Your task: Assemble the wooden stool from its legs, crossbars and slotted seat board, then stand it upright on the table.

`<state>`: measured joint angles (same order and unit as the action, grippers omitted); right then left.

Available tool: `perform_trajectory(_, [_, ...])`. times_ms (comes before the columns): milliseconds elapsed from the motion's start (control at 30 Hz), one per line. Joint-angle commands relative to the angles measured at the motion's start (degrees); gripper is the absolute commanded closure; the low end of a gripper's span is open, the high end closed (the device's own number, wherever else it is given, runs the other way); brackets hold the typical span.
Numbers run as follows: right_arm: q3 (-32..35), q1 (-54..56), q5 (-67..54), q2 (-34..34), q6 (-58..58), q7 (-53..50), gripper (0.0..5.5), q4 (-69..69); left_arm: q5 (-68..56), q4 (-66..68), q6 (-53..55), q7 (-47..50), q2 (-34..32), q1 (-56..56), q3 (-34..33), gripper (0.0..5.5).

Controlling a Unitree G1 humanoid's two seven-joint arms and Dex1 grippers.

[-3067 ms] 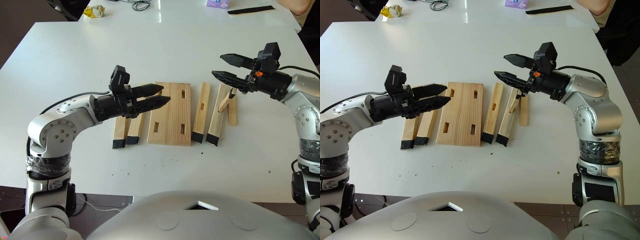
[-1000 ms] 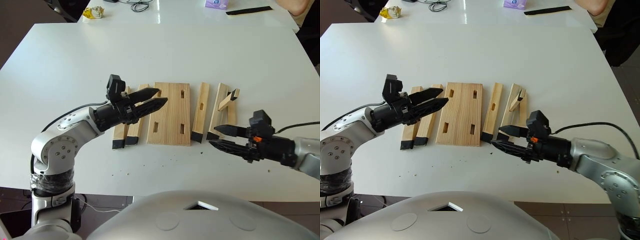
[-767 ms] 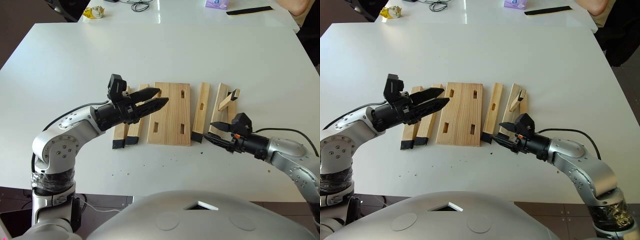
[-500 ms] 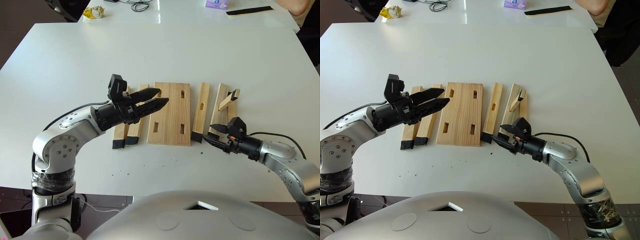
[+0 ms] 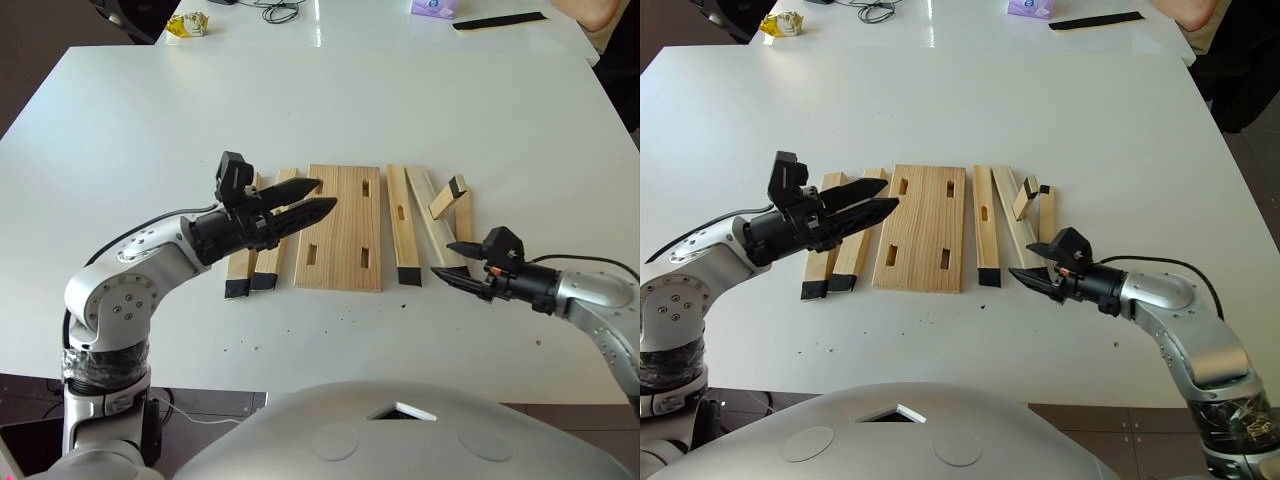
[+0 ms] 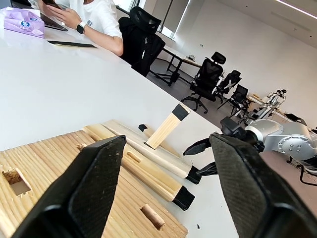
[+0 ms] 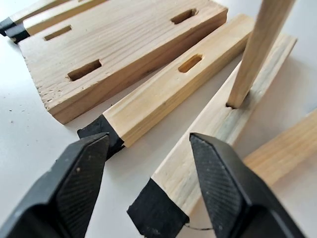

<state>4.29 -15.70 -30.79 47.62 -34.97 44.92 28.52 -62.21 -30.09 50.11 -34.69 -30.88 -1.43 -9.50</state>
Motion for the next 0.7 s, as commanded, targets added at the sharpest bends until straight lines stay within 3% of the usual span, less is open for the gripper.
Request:
perform_trajectory(33, [4.8,-0.1,-4.9,0.2,-6.8,-2.7,2.53,5.8,-0.6,-1.9,-1.0,1.6,0.3,1.7,-1.1,2.35])
perform_trajectory(333, [5.6,-3.7,-0.4,-4.8,-18.2,-19.5,2.53,9.8,-0.9,-2.9,-2.3,3.3,0.5,3.2,-1.3,2.35])
perform_trajectory(700, [15.0,-0.3,-9.8,-20.6,-33.4,-32.4,2.53,16.0,-1.4,-3.7,-2.8,4.6,0.5,4.2,-1.9,2.35])
